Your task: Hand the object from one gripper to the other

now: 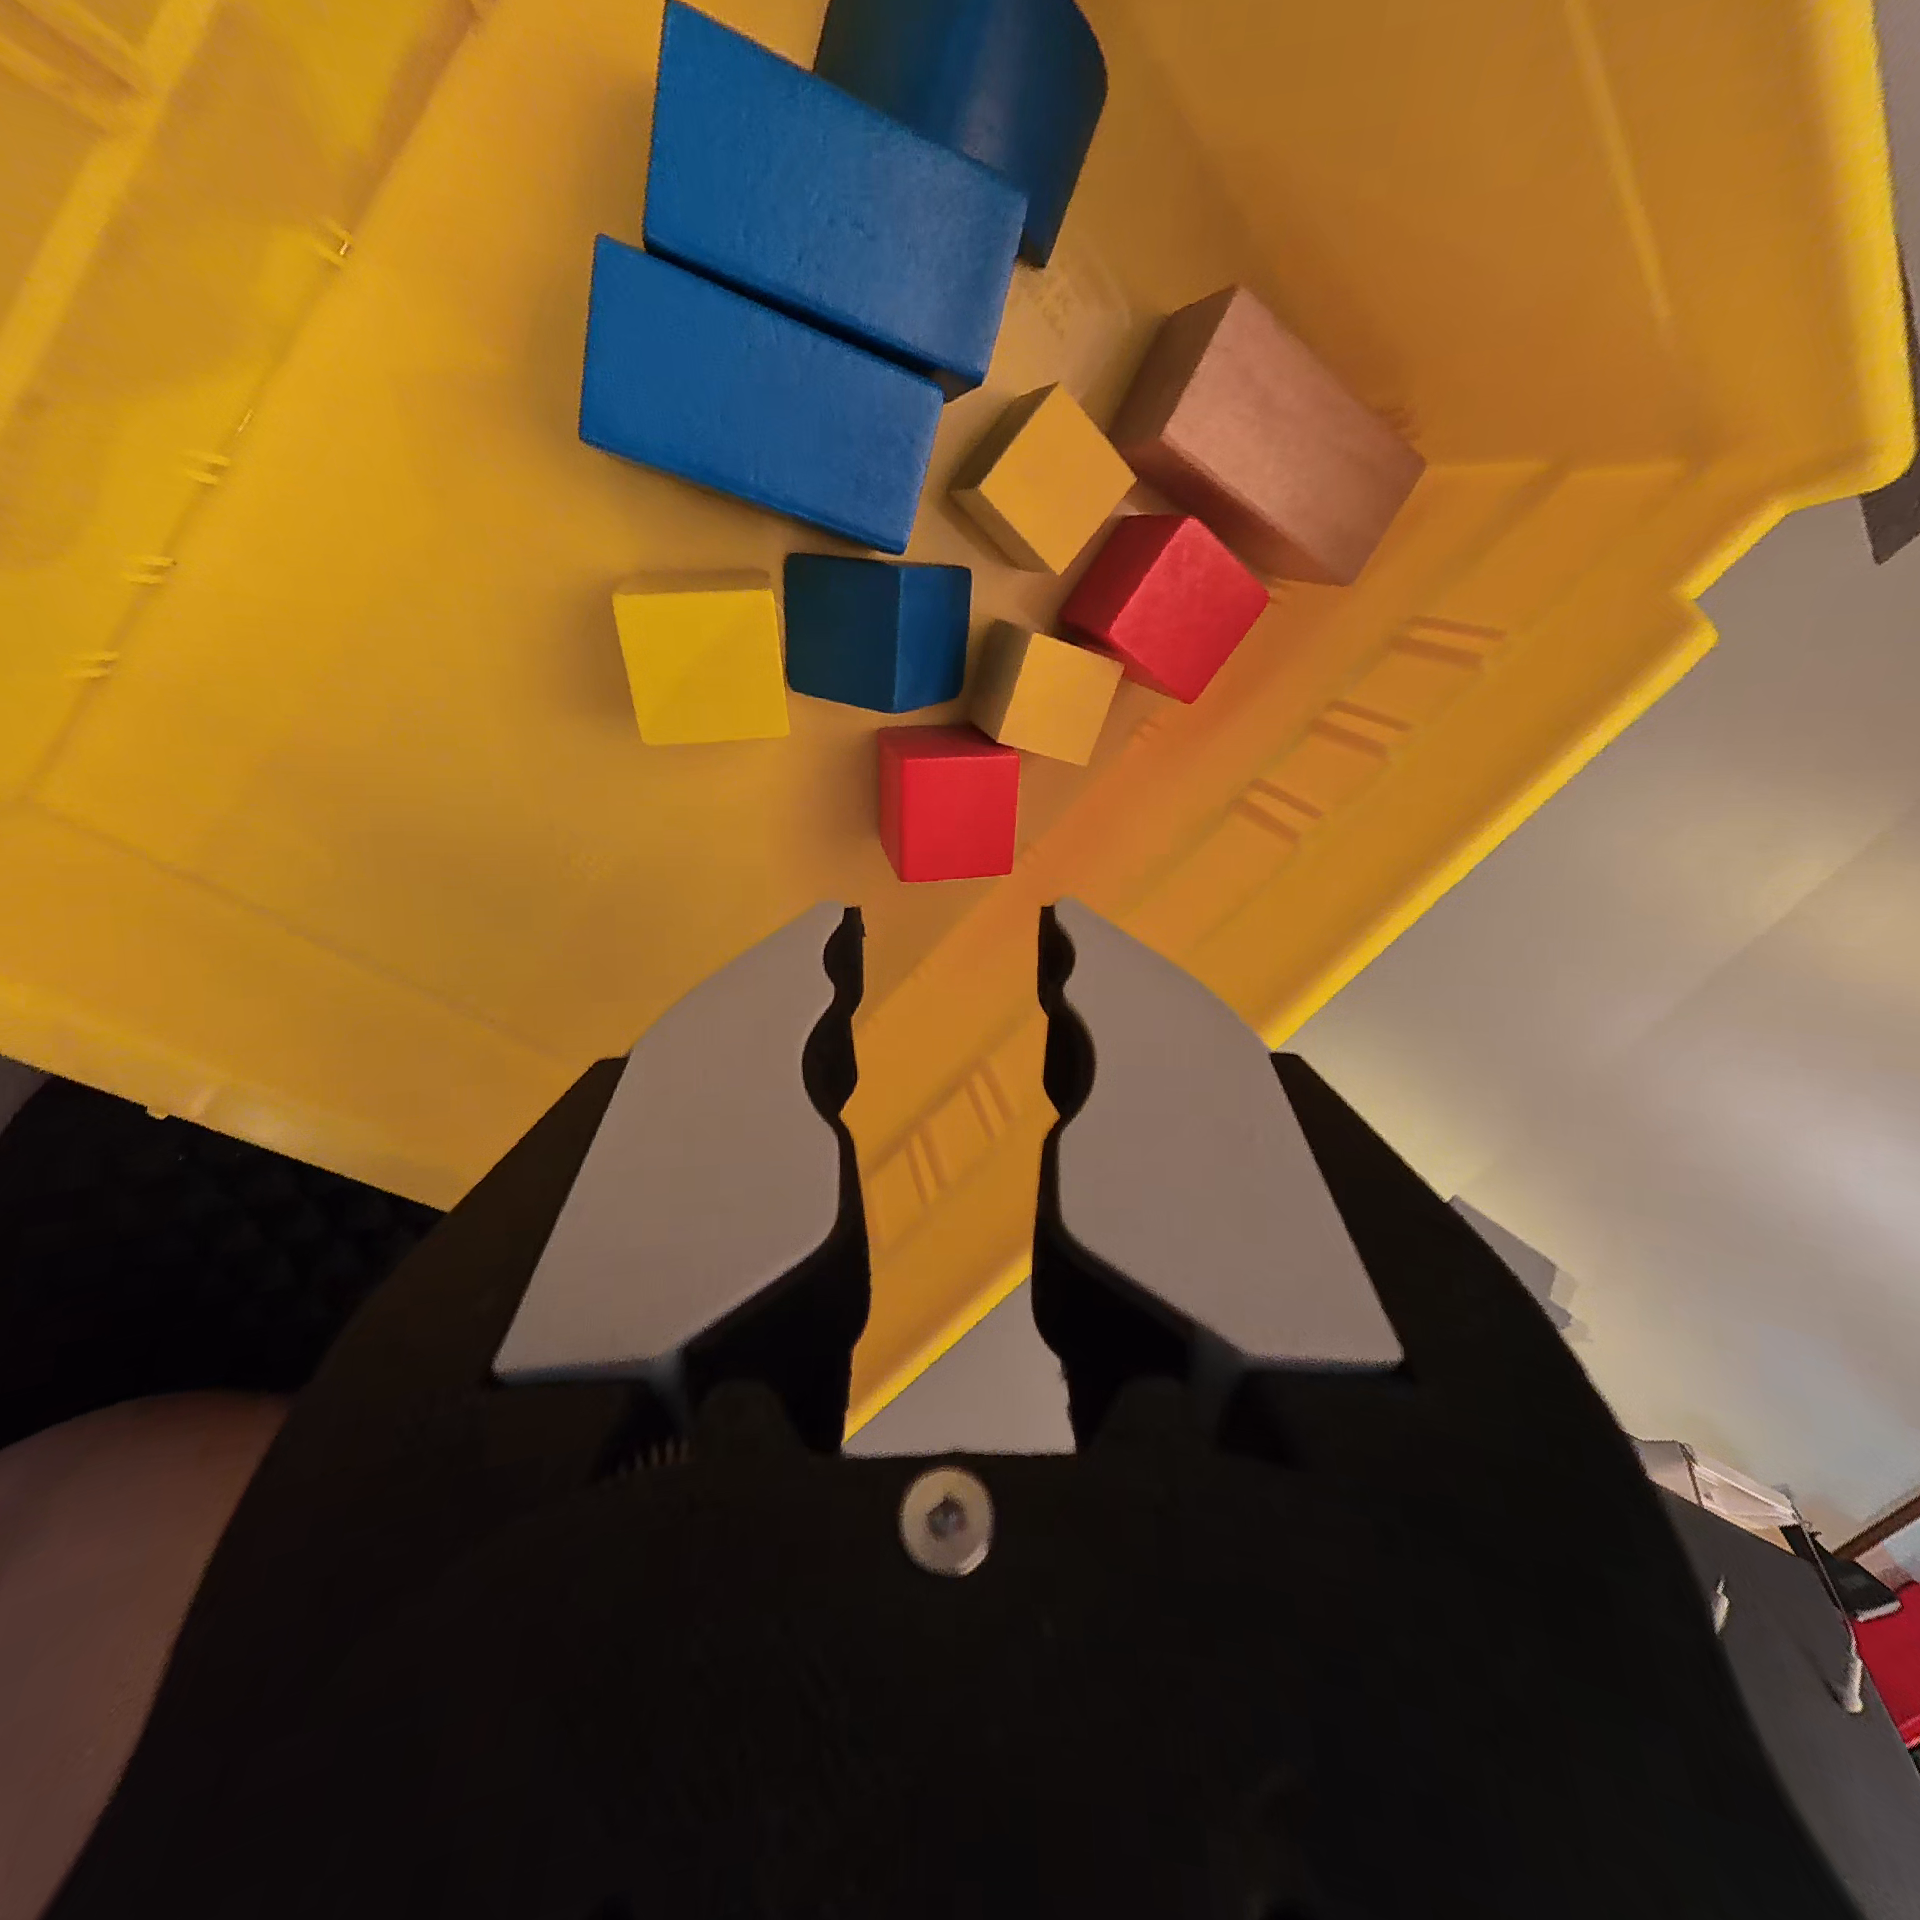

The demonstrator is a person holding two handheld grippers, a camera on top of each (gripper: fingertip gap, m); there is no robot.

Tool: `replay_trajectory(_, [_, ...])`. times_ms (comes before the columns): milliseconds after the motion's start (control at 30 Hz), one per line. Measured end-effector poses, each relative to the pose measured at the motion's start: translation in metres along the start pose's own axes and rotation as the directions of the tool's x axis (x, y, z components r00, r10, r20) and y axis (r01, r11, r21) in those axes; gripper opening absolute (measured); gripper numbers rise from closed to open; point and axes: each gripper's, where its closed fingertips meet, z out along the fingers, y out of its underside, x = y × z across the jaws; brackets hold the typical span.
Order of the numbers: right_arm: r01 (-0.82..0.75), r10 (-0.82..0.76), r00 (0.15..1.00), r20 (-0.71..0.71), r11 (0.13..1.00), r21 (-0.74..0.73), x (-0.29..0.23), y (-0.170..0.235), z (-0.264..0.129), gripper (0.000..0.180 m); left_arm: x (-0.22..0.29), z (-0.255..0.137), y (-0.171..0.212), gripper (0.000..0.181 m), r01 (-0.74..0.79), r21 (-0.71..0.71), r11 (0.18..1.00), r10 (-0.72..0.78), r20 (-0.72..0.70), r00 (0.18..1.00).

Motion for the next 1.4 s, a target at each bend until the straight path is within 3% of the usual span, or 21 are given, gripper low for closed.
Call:
replay_trajectory(133, [0.007,-0.007,1.0,0.007,1.0,-0.01,-0.002,0.001,0.001,0.033,0.007,-0.007,0.004,0.039,-0.007,-0.026,1.0,0.006,-0.042,0.999])
replay_trajectory(333, [0.011,-0.011,1.0,0.013,1.0,-0.017,-0.003,0.001,0.003,0.033,0.006,0.001,0.005,0.047,-0.011,-0.065,0.998,0.01,-0.024,1.0])
replay_trajectory(867, [0.024,-0.023,0.999,0.025,0.999,-0.029,-0.005,0.003,0.004,0.032,-0.001,-0.002,0.013,0.036,0.002,-0.135,0.991,0.0,0.014,1.0])
replay_trajectory(1200, [0.066,-0.065,0.998,-0.018,0.998,0.007,-0.01,-0.009,-0.005,0.03,-0.03,-0.06,-0.009,0.035,0.012,-0.167,0.986,0.037,0.292,0.956])
replay_trajectory(1400, [0.096,-0.093,0.993,-0.073,0.995,0.033,-0.011,-0.018,-0.015,0.03,-0.024,-0.102,-0.047,0.035,-0.039,-0.07,0.997,0.064,0.391,0.918])
